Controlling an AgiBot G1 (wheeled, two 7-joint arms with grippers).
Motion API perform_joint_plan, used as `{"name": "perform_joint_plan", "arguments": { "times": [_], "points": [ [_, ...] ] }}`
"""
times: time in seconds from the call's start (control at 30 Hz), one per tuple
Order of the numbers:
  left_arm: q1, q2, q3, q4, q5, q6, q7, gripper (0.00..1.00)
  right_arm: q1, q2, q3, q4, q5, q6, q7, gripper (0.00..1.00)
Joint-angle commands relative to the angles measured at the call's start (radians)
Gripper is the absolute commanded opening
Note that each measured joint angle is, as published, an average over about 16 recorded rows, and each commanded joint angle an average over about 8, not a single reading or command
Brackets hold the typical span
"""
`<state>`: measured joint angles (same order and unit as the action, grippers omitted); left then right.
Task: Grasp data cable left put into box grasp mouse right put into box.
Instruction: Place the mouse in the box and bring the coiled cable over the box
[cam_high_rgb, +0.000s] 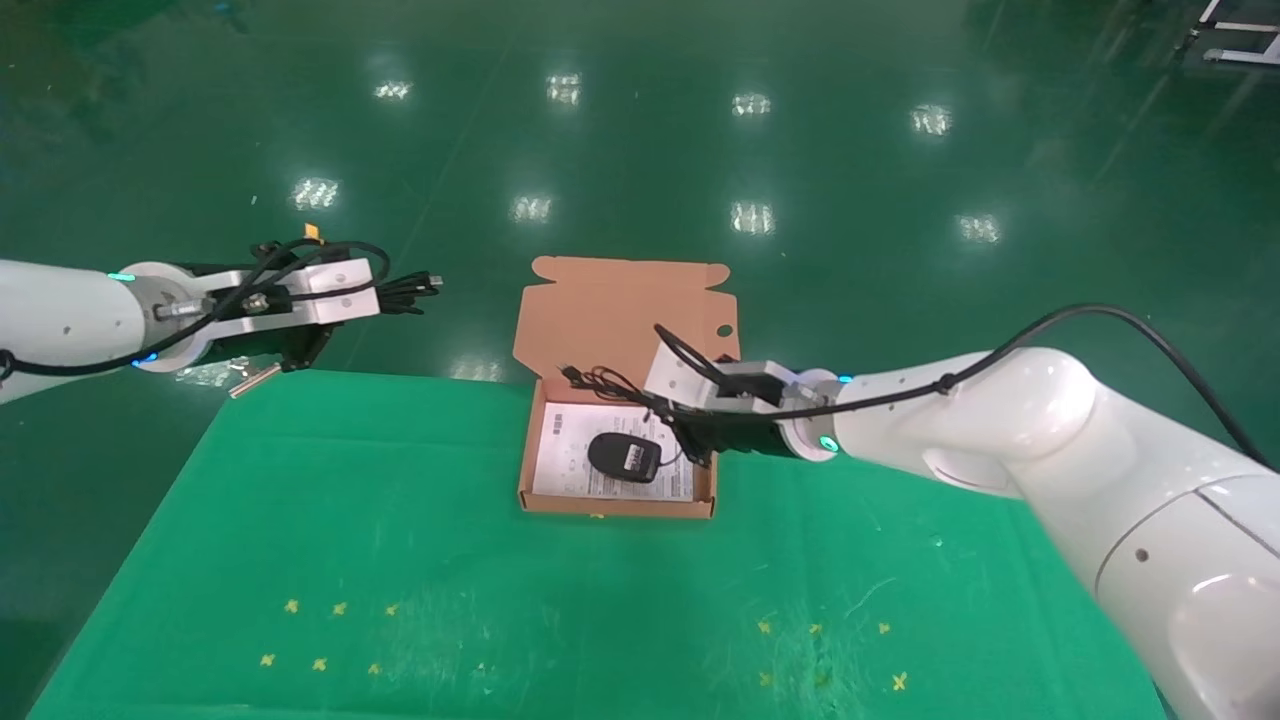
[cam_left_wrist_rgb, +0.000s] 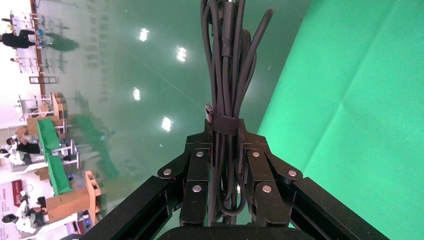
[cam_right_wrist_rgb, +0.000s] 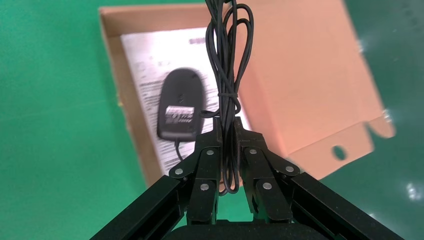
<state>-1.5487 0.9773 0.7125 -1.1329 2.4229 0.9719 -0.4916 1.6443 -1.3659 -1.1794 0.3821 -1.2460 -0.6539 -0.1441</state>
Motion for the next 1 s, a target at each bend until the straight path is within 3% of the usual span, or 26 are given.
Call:
{"name": "perform_joint_plan", "arguments": {
  "times": [0.03,0.67,0.73,0.9,1.0],
  "points": [
    [0.0,0.0,0.0,0.0,0.0,0.0,0.0,0.0,-0.009,0.0,-0.016,-0.025,0.003,0.001,0.017,0.0],
    [0.0,0.0,0.0,0.0,0.0,0.0,0.0,0.0,-0.04,-0.001,-0.131,0.04,0.065,0.022,0.142,0.03],
    [0.0,0.0,0.0,0.0,0.0,0.0,0.0,0.0,-0.037,-0.001,-0.14,0.038,0.069,0.022,0.152,0.12],
    [0.0,0.0,0.0,0.0,0.0,0.001,0.0,0.0,-0.032,-0.001,-0.155,0.035,0.075,0.022,0.165,0.73],
    [0.0,0.0,0.0,0.0,0.0,0.001,0.0,0.0,-0.03,-0.001,-0.158,0.034,0.076,0.023,0.167,0.99]
  ]
}}
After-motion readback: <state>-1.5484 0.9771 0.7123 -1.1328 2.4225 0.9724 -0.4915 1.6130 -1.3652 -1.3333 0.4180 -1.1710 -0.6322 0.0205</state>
